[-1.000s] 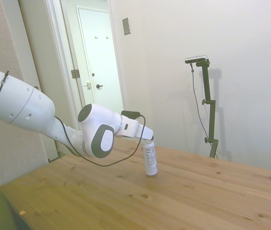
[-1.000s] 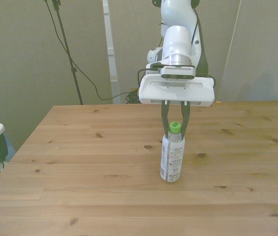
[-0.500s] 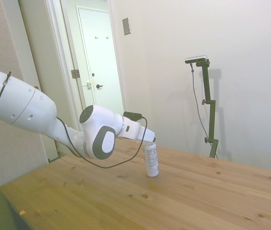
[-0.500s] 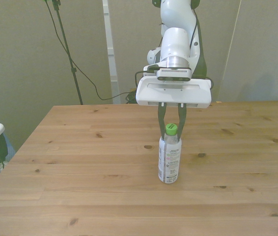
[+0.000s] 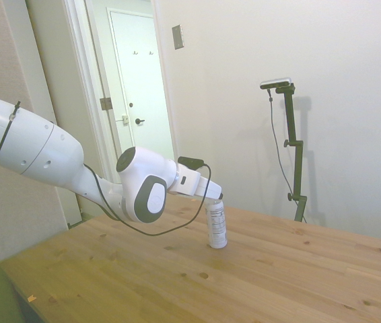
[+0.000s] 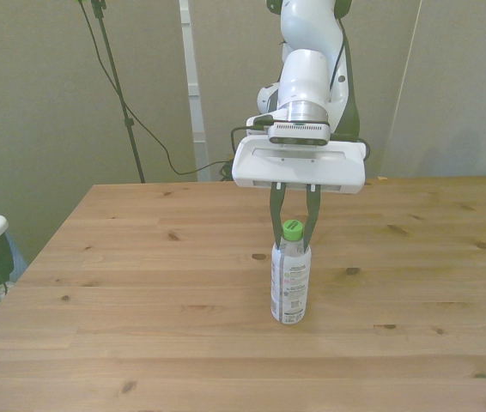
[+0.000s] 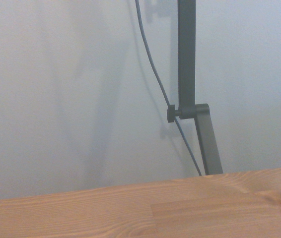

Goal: Stand the water bottle

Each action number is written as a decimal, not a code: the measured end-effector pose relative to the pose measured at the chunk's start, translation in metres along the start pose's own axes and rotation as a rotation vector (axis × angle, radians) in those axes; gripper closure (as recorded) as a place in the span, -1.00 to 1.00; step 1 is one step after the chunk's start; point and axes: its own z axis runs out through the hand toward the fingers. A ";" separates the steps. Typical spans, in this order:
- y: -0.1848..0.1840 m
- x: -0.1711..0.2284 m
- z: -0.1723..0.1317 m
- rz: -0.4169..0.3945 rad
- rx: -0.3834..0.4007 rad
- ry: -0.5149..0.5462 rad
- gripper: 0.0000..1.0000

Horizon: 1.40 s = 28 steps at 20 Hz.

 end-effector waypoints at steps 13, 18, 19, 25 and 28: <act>-0.035 0.044 -0.029 0.047 -0.034 -0.022 -1.00; -0.053 0.069 -0.078 0.065 -0.107 -0.125 -1.00; -0.054 0.069 -0.088 0.059 -0.136 -0.161 -1.00; -0.046 0.041 -0.122 -0.015 -0.321 -0.391 -1.00; -0.032 0.030 -0.123 -0.045 -0.384 -0.455 -1.00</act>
